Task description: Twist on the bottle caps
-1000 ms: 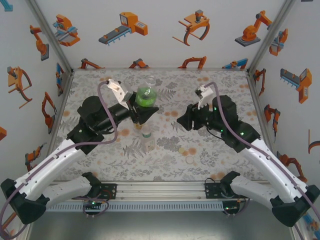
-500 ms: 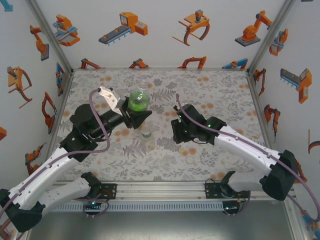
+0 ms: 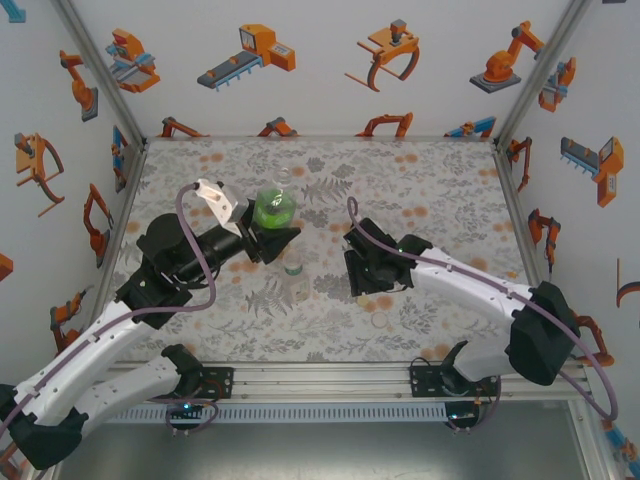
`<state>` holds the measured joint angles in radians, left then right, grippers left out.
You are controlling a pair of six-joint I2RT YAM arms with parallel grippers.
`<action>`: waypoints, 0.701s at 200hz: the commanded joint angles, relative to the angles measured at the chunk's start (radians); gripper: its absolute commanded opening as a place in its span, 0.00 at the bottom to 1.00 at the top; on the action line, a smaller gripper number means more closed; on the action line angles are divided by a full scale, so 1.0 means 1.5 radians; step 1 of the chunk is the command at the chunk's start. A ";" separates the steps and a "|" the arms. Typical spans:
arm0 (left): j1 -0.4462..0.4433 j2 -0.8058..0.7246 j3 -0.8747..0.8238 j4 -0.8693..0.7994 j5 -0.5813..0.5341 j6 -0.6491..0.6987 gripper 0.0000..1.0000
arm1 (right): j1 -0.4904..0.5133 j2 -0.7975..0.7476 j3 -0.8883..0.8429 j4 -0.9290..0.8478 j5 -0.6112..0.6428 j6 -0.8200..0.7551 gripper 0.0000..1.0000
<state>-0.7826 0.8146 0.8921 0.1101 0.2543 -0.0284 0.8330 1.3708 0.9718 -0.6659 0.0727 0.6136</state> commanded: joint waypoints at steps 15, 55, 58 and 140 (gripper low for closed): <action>0.003 -0.015 -0.008 0.000 0.002 0.008 0.00 | 0.003 0.003 -0.020 -0.006 0.004 0.040 0.48; 0.003 -0.025 -0.020 0.014 0.001 -0.003 0.00 | 0.027 0.017 -0.026 0.006 -0.006 0.061 0.46; 0.003 -0.025 -0.019 0.013 0.001 -0.003 0.00 | 0.031 0.019 -0.026 0.007 -0.005 0.063 0.46; 0.003 -0.034 -0.016 -0.013 0.009 -0.007 0.00 | 0.125 0.103 0.021 0.015 0.047 0.101 0.46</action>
<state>-0.7826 0.7845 0.8684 0.0921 0.2546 -0.0299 0.9936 1.4944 0.9516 -0.6422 0.0940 0.7300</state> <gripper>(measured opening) 0.549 0.461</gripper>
